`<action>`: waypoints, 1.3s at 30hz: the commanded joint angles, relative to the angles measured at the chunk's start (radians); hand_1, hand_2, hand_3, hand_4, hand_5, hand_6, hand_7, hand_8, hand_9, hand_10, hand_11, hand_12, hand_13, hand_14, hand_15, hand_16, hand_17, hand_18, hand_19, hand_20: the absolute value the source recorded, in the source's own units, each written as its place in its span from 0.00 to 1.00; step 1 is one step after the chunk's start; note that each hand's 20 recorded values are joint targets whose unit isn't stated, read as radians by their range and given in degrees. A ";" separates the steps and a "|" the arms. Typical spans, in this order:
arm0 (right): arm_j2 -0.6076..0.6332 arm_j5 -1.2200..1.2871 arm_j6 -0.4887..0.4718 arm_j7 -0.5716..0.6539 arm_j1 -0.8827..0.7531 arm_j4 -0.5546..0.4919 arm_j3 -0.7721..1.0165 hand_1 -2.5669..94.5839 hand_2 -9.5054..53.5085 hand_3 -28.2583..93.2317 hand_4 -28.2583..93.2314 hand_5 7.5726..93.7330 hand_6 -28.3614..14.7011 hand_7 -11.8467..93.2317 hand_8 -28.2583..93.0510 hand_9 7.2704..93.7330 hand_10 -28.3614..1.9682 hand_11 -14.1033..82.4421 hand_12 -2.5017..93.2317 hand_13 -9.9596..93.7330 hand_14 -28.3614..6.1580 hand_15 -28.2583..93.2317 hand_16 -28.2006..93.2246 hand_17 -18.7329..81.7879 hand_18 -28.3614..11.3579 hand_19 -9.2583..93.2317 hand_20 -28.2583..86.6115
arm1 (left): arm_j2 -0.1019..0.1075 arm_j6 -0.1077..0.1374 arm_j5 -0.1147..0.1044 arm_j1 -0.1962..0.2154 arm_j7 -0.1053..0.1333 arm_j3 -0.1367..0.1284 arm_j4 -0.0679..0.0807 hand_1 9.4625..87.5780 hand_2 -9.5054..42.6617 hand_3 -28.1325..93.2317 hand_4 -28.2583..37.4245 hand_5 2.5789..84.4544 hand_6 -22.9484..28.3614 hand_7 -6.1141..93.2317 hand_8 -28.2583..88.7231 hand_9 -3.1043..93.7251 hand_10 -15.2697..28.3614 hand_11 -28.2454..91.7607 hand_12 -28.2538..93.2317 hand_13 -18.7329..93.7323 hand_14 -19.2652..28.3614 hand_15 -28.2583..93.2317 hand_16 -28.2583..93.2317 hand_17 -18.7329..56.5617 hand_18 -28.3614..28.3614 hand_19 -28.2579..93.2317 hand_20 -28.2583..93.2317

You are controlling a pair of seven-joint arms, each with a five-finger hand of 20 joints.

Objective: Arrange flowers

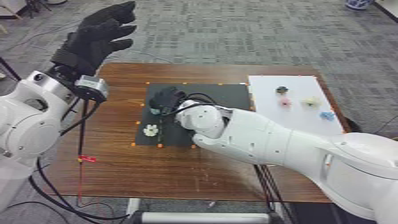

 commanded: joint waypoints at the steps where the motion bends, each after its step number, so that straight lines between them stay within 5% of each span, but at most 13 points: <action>1: 0.006 -0.002 0.057 0.003 0.021 -0.002 -0.026 0.56 0.21 1.00 0.08 0.46 0.79 0.33 0.08 0.51 0.91 0.31 0.11 0.79 0.66 0.96 0.51 0.55 0.16 1.00 0.65 | -0.007 -0.002 -0.001 0.006 -0.002 -0.014 -0.006 0.20 0.09 0.80 0.01 0.23 0.47 0.21 0.18 0.20 0.56 0.35 0.40 0.22 0.67 0.51 0.21 0.07 0.85 0.55 0.30; 23: 0.043 0.030 0.118 0.024 0.045 -0.057 -0.072 0.47 0.17 1.00 0.15 0.48 0.78 0.34 0.08 0.54 0.85 0.32 0.12 0.80 0.65 0.96 0.50 0.57 0.16 1.00 0.69 | -0.008 0.009 -0.001 0.047 -0.005 -0.049 -0.019 0.20 0.09 0.80 0.01 0.23 0.47 0.22 0.18 0.20 0.56 0.35 0.40 0.22 0.67 0.51 0.21 0.07 0.85 0.55 0.30; 32: 0.089 0.054 0.148 0.021 0.033 -0.132 -0.028 0.42 0.06 1.00 0.11 0.35 0.71 0.31 0.10 0.48 0.65 0.29 0.15 0.79 0.65 0.97 0.48 0.57 0.16 1.00 0.68 | -0.013 0.017 0.001 0.093 -0.006 -0.091 -0.029 0.20 0.09 0.80 0.01 0.23 0.47 0.22 0.18 0.20 0.56 0.35 0.40 0.22 0.67 0.51 0.21 0.07 0.85 0.55 0.30; 39: 0.162 0.047 0.139 0.082 -0.002 -0.247 0.044 0.39 0.02 1.00 0.07 0.30 0.66 0.30 0.12 0.46 0.60 0.29 0.16 0.79 0.65 0.97 0.48 0.56 0.16 1.00 0.68 | -0.034 0.022 0.003 0.177 -0.006 -0.152 -0.053 0.20 0.09 0.80 0.01 0.23 0.47 0.22 0.18 0.20 0.56 0.35 0.40 0.22 0.67 0.51 0.21 0.07 0.85 0.55 0.30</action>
